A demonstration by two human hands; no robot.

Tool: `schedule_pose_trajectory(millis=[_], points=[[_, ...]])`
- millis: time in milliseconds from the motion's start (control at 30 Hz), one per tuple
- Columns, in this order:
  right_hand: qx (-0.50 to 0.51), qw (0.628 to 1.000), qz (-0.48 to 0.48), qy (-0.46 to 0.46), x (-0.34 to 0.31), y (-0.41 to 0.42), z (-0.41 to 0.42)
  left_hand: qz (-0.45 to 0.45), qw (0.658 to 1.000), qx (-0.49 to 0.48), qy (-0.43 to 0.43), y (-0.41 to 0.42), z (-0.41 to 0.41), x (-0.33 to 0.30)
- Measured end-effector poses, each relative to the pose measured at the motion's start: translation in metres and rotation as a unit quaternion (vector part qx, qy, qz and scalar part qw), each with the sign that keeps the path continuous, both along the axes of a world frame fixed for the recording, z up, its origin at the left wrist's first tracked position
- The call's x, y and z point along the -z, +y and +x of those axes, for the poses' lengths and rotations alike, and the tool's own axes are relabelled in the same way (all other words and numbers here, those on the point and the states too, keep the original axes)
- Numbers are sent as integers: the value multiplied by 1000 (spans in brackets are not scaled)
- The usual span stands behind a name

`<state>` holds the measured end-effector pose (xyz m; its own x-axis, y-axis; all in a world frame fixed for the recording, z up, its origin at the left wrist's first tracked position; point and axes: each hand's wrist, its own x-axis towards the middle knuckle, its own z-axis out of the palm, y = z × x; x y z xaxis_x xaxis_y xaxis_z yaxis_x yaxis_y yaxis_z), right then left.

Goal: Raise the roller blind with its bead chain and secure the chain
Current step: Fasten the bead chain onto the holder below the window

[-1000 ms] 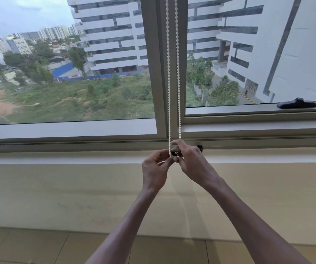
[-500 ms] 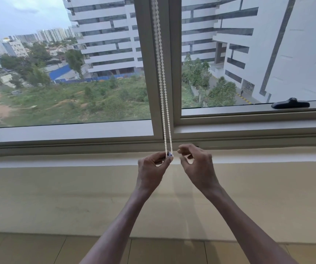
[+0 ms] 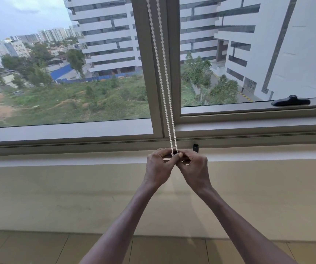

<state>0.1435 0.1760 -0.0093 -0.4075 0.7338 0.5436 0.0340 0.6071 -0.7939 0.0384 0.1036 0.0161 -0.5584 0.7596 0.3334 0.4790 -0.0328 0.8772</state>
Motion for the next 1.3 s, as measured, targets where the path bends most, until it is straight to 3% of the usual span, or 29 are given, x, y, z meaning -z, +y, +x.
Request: schedule_pose_trajectory(millis=[233, 367, 433, 567, 667, 967, 1300], points=[[-1, 997, -58, 53, 7, -1, -1, 2, 996, -71, -58, 11, 9, 2], [-45, 989, -129, 49, 10, 9, 1, -3, 990, -79, -121, 18, 10, 1], [-57, 988, -139, 30, 12, 16, 1, -6, 990, -98, -105, 21, 6, 1], [19, 987, -159, 3, 19, 41, 5, -10, 988, -142, -61, 27, -4, 3], [98, 981, -168, -24, 25, 67, 8, -2, 983, -160, -89, 33, -10, 3], [122, 965, -165, -165, 52, 124, -4, 15, 978, -152, -142, 54, -19, 4], [95, 962, -230, -115, 65, 132, -18, 33, 971, -98, -215, 57, -19, 2]])
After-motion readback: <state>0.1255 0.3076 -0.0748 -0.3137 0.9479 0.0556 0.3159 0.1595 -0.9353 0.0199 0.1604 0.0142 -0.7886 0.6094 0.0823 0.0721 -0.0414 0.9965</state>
